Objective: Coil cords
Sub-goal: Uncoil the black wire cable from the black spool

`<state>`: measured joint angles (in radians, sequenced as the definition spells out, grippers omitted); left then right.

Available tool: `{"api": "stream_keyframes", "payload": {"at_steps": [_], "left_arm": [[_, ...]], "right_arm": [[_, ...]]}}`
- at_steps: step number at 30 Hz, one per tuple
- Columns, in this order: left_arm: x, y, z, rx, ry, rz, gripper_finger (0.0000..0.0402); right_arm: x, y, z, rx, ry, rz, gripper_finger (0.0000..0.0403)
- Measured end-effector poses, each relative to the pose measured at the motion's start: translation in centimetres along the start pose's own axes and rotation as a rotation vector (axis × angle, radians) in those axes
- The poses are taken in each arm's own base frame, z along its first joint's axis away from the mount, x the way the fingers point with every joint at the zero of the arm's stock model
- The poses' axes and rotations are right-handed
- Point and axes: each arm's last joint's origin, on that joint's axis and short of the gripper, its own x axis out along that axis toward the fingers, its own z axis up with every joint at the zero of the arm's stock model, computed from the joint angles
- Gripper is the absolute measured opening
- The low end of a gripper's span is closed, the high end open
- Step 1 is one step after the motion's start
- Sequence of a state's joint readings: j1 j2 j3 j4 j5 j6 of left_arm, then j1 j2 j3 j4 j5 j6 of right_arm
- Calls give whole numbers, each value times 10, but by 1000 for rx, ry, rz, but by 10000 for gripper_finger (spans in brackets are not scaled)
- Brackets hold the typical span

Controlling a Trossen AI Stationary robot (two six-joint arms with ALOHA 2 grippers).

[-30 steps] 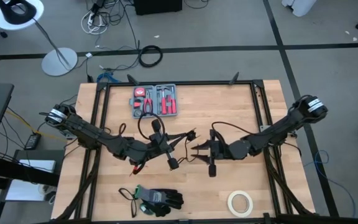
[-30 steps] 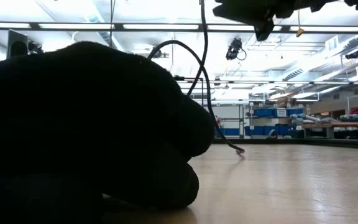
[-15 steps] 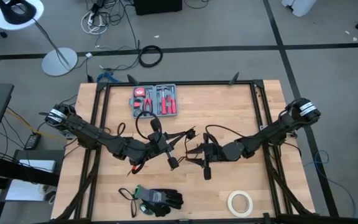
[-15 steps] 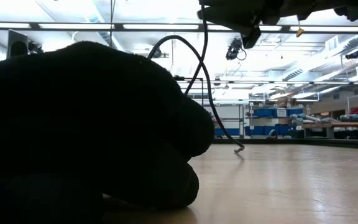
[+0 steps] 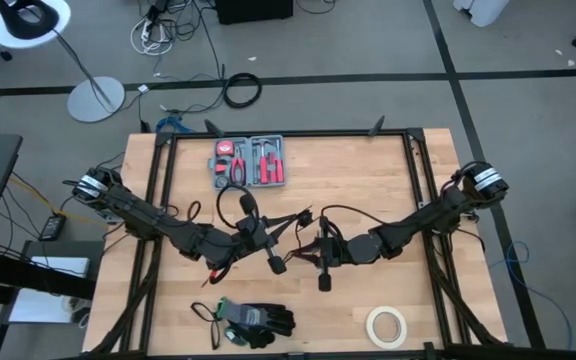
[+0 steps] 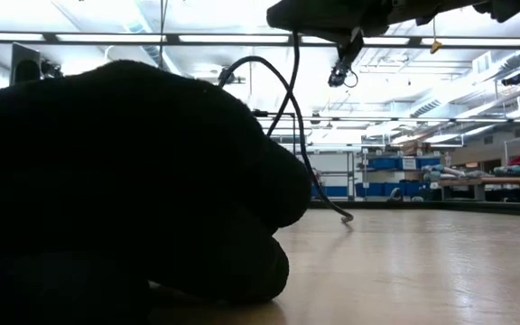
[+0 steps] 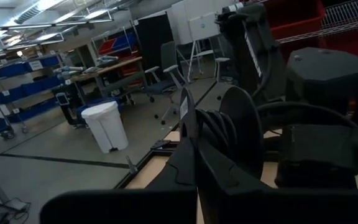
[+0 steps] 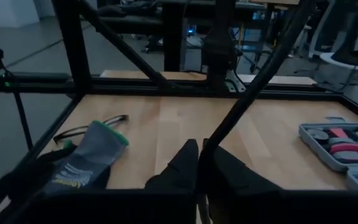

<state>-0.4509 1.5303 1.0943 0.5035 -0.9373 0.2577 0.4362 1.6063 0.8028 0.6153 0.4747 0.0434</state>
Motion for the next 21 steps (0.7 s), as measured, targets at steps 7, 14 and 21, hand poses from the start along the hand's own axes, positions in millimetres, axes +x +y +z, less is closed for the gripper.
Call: {"api": "stream_keyframes", "payload": {"at_steps": [7, 14, 21], "left_arm": [[-2, -2, 0, 2, 3, -5, 0], [-3, -2, -5, 39, 44, 29, 0], [-4, -2, -20, 81, 151, 76, 0]], "right_arm": [[-5, -1, 7, 12, -6, 28, 7], [-9, -2, 12, 31, -14, 43, 4], [-18, -4, 26, 53, -44, 120, 2]]}}
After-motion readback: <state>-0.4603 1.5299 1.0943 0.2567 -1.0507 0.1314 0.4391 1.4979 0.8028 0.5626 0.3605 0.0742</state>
